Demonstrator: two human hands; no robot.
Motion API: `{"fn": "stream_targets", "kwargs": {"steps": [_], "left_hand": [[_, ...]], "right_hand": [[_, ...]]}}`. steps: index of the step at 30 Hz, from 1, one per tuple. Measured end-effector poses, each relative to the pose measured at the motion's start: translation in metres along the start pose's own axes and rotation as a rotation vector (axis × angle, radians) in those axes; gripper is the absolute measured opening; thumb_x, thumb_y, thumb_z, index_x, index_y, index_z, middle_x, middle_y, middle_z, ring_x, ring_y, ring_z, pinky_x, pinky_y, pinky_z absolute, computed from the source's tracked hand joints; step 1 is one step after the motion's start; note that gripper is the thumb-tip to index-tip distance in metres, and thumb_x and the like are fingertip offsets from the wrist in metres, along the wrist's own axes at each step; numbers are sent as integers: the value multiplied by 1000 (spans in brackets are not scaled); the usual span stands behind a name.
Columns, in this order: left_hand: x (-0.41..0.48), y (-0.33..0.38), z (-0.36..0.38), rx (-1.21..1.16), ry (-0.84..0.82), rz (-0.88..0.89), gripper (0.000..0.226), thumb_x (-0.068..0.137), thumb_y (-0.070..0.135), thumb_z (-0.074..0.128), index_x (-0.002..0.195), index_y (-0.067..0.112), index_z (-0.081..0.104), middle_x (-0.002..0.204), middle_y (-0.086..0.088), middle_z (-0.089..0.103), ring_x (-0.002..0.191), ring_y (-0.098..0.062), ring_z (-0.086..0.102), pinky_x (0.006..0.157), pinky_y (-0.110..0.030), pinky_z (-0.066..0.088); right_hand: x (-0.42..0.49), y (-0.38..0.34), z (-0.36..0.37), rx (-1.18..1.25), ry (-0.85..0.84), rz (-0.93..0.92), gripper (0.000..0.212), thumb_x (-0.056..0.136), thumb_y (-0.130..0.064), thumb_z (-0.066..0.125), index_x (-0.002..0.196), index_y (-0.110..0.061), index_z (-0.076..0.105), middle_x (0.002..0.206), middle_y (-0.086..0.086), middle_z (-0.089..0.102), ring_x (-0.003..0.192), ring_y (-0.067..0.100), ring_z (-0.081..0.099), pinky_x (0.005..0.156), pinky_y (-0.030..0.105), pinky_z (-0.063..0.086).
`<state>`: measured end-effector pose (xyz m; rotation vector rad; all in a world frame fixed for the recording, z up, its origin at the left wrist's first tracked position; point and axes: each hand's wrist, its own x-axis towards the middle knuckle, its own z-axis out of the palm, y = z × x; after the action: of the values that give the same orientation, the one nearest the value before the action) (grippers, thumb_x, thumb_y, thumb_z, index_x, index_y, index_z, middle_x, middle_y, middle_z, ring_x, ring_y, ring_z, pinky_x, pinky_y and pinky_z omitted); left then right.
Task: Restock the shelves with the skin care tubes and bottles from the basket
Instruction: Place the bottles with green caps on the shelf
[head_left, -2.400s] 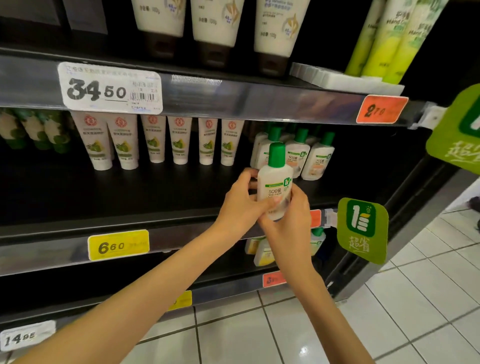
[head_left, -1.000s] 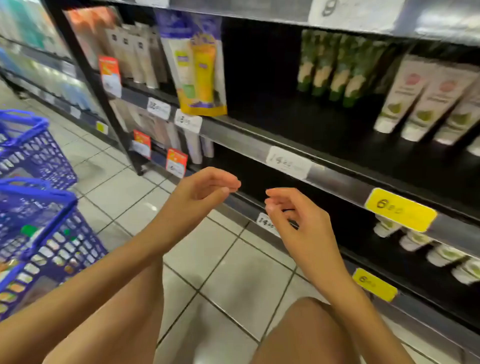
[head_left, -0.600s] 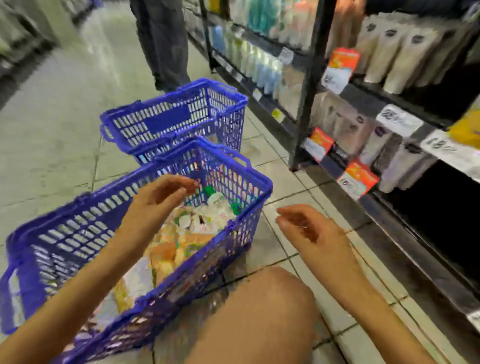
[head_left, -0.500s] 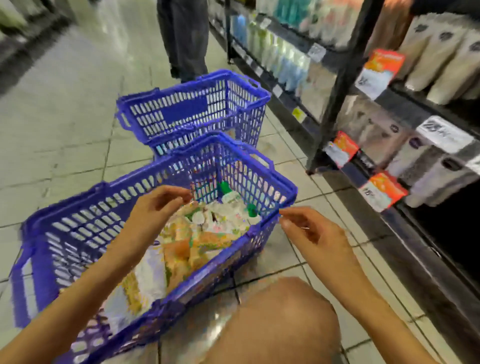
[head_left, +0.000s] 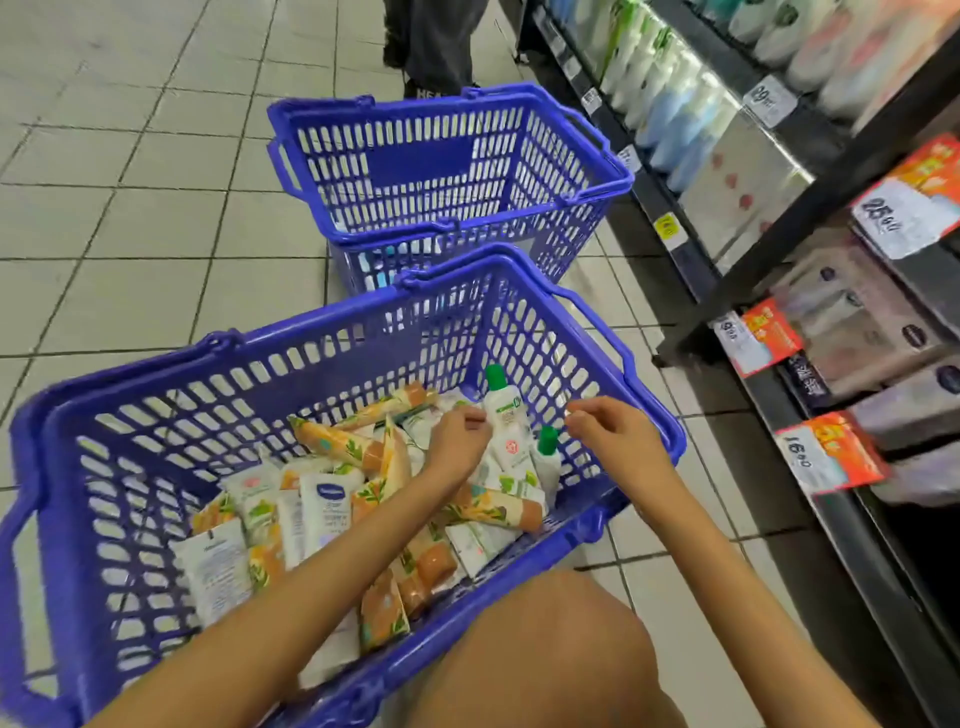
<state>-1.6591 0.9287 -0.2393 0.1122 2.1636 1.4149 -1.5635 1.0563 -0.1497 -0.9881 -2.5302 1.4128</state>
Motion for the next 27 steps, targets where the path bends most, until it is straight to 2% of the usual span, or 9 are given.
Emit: {"fn": "stream_targets", "kwargs": {"steps": [2,6,9,13,17,20,21,24,27], "left_hand": [[18,-3,16,20,24,-21,21,89,11,51,108,6,56,101,-12,59,88,-20,53,72,-23,37],[43,-6,39,66,206,-53,25,86,14,58,105,-2,54,101,-20,60,97,-31,57,79,-35,43],[56,-8,52,225,173,-107,47,82,34,64,117,4,54,111,-16,61,109,-34,53,84,-39,46],[67,-8,51,272,128,-161,52,80,40,66,121,12,53,118,-13,60,113,-31,51,87,-37,44],[57,-12,23,-58,99,-117,38,76,19,73,111,7,62,107,-11,67,96,-26,63,82,-35,51],[38,-8,-14,-304,94,-97,31,76,11,72,105,6,61,91,-6,69,79,-18,67,65,-27,56],[31,-6,-27,-372,90,-94,29,78,10,71,105,4,62,88,-7,69,77,-18,67,64,-28,57],[8,0,-59,-608,58,-105,13,84,19,64,92,9,65,76,-4,73,67,-17,69,59,-29,57],[-10,1,-79,-769,8,-141,17,87,29,59,98,18,65,84,-4,74,73,-17,71,64,-34,57]], "right_hand": [[10,2,1,-66,-29,84,11,90,-20,55,89,-14,65,95,3,68,88,18,62,77,29,47],[31,13,3,-212,-117,245,29,89,-16,51,93,11,62,95,28,65,75,31,57,82,45,51],[43,19,8,-285,-215,362,18,89,-12,50,90,3,60,86,20,59,78,23,53,79,37,49],[56,12,18,-461,-396,485,32,92,-11,49,121,2,50,108,15,55,100,24,54,83,29,46],[63,3,35,-647,-602,457,40,97,-16,45,131,5,40,131,18,48,118,28,51,100,33,43],[74,3,55,-773,-655,365,29,98,-15,40,119,4,50,140,15,43,111,24,49,95,33,40],[78,6,63,-827,-631,332,26,98,-15,40,112,4,53,139,15,45,109,24,50,92,32,40],[85,13,85,-914,-482,311,40,95,-18,49,130,2,46,138,17,44,122,30,49,95,35,43],[82,20,96,-1062,-319,238,34,92,-16,54,123,-2,53,129,13,53,116,27,54,89,36,50]]}}
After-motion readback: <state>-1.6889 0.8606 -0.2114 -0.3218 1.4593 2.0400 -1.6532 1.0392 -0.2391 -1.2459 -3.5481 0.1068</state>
